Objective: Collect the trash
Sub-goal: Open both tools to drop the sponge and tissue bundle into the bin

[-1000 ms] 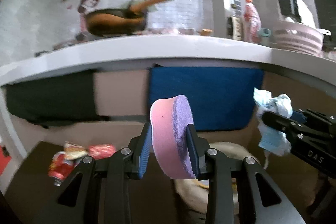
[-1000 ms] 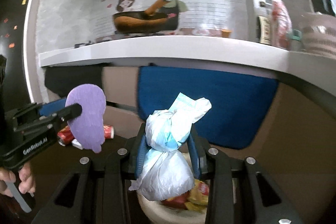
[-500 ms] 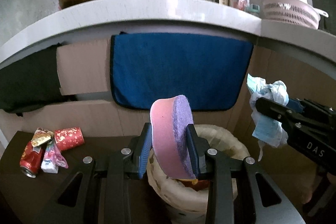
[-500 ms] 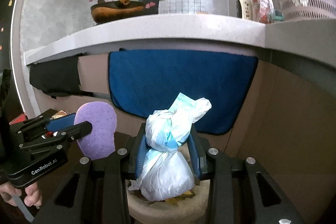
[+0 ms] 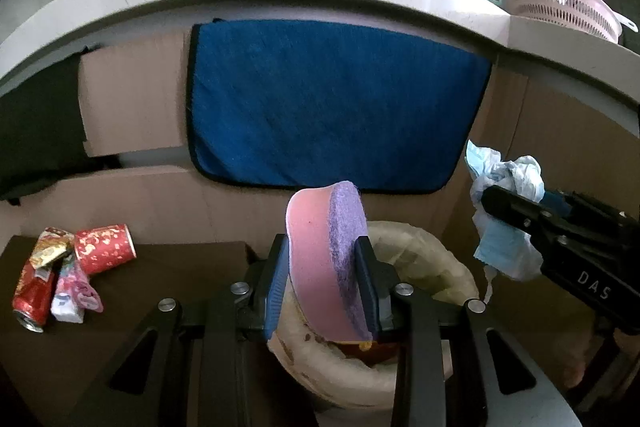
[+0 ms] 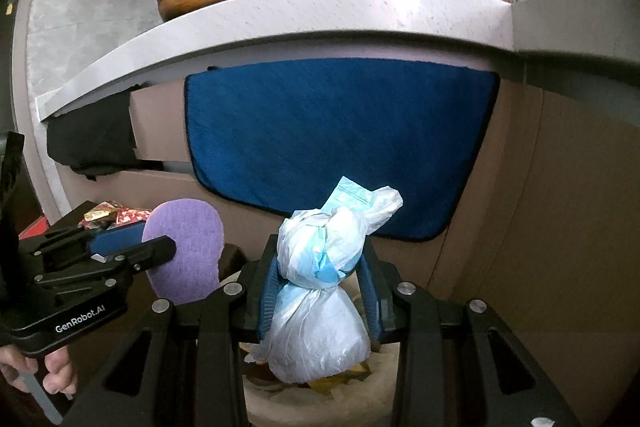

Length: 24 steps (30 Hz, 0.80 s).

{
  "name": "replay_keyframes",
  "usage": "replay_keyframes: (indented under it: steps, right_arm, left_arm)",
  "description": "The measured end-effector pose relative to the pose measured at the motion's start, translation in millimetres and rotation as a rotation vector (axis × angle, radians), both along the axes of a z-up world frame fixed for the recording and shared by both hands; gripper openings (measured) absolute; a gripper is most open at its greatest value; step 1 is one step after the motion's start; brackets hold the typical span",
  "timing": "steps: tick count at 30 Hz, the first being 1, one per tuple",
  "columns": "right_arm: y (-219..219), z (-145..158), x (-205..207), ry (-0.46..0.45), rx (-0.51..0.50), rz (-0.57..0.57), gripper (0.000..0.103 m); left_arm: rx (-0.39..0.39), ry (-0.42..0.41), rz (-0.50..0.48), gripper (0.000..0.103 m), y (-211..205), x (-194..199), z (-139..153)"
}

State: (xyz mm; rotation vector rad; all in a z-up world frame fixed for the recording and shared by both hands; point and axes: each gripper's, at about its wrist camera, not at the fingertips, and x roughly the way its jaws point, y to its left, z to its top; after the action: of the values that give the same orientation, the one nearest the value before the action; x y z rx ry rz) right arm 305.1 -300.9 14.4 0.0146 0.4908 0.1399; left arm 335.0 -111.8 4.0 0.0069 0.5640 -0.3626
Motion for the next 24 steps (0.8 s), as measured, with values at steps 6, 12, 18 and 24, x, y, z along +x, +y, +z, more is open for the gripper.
replay_keyframes:
  steps: [6,12,18,24]
  right_arm:
    - [-0.5,-13.2,11.9,0.04,0.013,0.004,0.033]
    - [-8.8,-33.3,28.5,0.103,0.057,-0.013,0.04]
    - [-22.9,-54.8,37.7,0.175,0.152,-0.044,0.048]
    - [-13.6,-61.6,38.6,0.191,0.158,-0.056,0.048]
  left_arm:
    - [-0.021,0.058,-0.012,0.034,-1.1,14.5,-12.4]
    - [-0.168,0.228,-0.103,0.05,12.4,51.6,-38.3]
    - [-0.237,0.284,-0.059,0.054,41.0,65.9,-48.2]
    - [-0.239,0.245,0.05,0.054,86.9,55.3,-44.7]
